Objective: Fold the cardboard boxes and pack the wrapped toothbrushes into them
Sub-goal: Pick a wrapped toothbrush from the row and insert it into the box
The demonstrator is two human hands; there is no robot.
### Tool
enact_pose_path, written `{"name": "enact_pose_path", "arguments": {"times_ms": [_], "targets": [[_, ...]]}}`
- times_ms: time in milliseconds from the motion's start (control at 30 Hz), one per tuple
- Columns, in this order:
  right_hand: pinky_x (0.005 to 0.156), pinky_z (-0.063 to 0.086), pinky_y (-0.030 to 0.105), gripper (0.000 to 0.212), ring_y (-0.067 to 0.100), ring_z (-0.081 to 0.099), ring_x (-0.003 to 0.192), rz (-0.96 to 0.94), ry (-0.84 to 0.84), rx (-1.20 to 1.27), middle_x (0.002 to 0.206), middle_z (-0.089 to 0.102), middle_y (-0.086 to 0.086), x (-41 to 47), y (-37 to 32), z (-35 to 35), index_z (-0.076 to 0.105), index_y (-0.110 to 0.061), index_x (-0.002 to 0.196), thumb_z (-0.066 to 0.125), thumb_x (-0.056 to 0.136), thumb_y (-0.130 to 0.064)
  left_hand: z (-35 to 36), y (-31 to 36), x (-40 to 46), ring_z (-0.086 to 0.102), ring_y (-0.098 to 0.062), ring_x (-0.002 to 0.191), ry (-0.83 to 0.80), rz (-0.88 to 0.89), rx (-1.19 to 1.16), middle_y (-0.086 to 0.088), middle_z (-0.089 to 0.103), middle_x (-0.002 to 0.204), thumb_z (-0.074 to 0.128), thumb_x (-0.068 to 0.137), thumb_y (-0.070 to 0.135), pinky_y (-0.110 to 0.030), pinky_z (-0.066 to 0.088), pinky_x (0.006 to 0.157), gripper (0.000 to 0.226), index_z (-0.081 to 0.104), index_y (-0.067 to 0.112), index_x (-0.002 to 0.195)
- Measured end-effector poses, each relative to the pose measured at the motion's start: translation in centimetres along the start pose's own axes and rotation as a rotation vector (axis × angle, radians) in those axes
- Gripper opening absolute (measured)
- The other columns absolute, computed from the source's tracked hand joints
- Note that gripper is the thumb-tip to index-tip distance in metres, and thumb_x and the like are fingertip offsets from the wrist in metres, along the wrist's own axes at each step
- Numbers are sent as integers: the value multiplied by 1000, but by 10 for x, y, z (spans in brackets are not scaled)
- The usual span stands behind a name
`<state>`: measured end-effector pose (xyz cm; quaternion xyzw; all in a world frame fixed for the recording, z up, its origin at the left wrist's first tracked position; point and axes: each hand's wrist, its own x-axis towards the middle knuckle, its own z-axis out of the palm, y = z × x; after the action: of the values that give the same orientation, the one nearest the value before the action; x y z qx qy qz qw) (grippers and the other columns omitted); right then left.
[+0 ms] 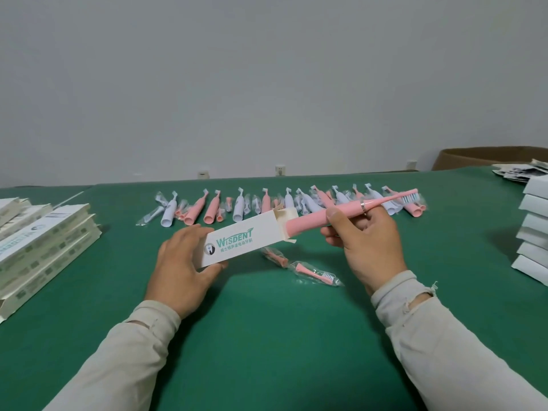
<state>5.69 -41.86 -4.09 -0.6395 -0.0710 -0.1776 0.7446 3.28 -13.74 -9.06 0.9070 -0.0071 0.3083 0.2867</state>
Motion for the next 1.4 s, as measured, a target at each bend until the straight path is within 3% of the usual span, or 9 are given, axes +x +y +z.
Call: {"name": "enact_pose_path", "arguments": {"times_ms": [367,533,633,733,833,1033,1167,1300,1400], "targets": [[58,56,22,24,17,72,71,150,-105,129,84,76,10,0,5,0,62,-7,101,75,87,-21,3,4,-1,43,-15,111,-28,66,-63,19,54,118,86,72,16,-29,32,95,59,61,31,123],[62,54,20,24,6,68,72,49,-313,-309,82,74,-10,-14,15,12,74,-23,89,77,81,-45,8,6,-4,42,-12,112,-55,80,-54,19,54,119,86,72,19,-29,34,97,61,60,31,126],[68,48,24,38,-3,64,70,73,-345,-546,76,67,-17,-12,17,11,60,-34,97,70,76,-63,7,1,-3,42,-14,109,-26,16,-42,15,55,115,85,73,18,-30,34,94,58,60,30,125],[76,56,40,31,16,68,80,42,-202,-447,86,65,-5,-3,15,0,50,-31,110,70,87,-39,5,-2,-1,42,-17,109,-6,-35,-30,14,52,110,84,74,18,-31,33,93,57,60,29,125],[77,59,33,28,10,69,75,-140,-130,-379,83,61,-9,1,13,-7,58,-37,108,63,94,-14,6,-3,-1,41,-15,109,-3,-48,-27,15,52,111,84,74,19,-30,33,94,58,60,29,126],[72,57,20,22,7,71,75,-176,-408,-418,88,73,-19,-11,19,3,72,-40,103,67,93,-21,7,-1,-3,41,-13,111,-39,-5,-23,16,53,115,85,74,21,-30,33,95,59,59,31,127],[72,59,31,26,22,62,71,-167,-246,-363,78,65,-8,-5,17,0,67,-41,99,64,93,-15,7,0,-2,43,-15,109,-20,-20,-59,14,54,112,85,74,20,-32,34,93,58,59,34,124],[71,47,13,28,6,58,73,-235,-221,-466,88,67,-13,-4,17,-6,69,-41,92,64,92,-14,5,-2,-1,49,-22,113,-36,-23,-56,11,58,116,85,73,19,-36,39,97,57,60,32,124],[77,41,5,27,1,55,85,-313,-315,-547,104,56,-20,-6,15,-1,70,-38,106,64,92,-16,6,0,-2,47,-20,114,-41,-16,-54,13,57,114,84,73,18,-32,36,95,58,60,33,124]]}}
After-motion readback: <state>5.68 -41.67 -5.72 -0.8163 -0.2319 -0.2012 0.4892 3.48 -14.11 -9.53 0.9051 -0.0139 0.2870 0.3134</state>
